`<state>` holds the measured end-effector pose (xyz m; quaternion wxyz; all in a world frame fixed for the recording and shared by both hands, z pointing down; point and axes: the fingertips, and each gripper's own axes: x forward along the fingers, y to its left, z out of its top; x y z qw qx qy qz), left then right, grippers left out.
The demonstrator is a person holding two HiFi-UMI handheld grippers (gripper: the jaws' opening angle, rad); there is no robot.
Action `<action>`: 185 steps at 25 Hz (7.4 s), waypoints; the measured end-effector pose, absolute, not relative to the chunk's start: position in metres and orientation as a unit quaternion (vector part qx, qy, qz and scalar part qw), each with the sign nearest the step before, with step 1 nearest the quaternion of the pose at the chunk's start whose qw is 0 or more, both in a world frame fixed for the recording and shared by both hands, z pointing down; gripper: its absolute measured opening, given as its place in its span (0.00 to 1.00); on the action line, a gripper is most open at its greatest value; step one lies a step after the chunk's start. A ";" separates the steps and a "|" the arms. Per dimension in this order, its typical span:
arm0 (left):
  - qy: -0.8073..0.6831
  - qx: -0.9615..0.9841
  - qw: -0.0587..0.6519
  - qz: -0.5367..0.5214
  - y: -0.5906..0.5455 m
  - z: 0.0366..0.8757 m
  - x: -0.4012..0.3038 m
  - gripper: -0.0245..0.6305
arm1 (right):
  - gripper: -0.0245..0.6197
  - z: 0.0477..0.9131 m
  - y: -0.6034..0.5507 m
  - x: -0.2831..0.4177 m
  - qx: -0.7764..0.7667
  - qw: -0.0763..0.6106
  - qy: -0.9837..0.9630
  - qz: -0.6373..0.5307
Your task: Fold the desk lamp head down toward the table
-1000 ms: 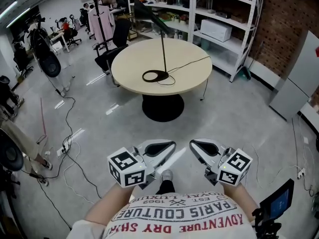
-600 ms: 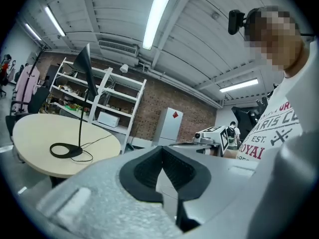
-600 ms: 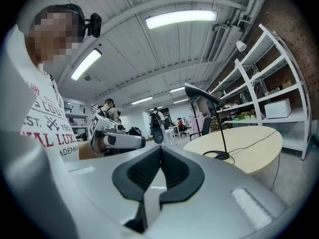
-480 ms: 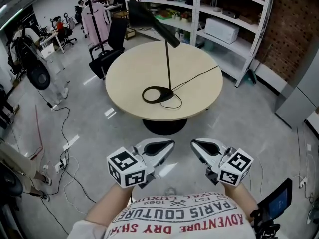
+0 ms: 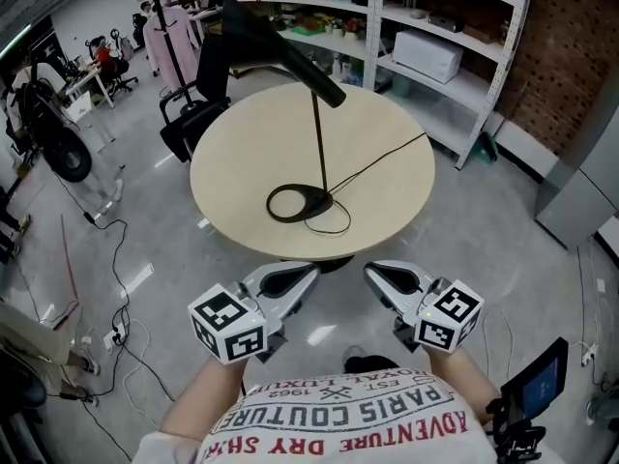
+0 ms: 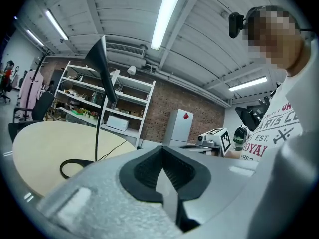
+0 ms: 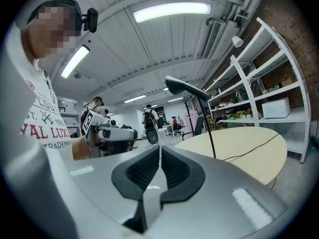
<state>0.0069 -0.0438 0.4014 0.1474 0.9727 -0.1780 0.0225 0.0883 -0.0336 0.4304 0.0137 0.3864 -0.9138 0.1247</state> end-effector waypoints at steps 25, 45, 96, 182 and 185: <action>-0.313 0.937 0.157 -0.014 -0.254 0.400 -0.001 0.04 | 0.20 0.463 -0.329 0.090 0.310 0.089 -0.944 0.066; -0.312 0.941 0.131 -0.012 -0.299 0.349 -0.058 0.17 | 0.11 0.469 -0.355 0.062 0.340 0.095 -0.935 0.046; -0.283 0.957 -0.060 -0.006 -0.330 0.195 -0.091 0.24 | 0.10 0.483 -0.357 0.048 0.340 0.130 -0.931 0.033; -0.273 0.956 0.073 -0.073 -0.337 0.289 -0.092 0.11 | 0.10 0.478 -0.362 0.065 0.354 0.117 -0.927 0.035; -0.272 0.956 0.078 -0.072 -0.335 0.297 -0.094 0.11 | 0.10 0.479 -0.360 0.062 0.356 0.117 -0.927 0.035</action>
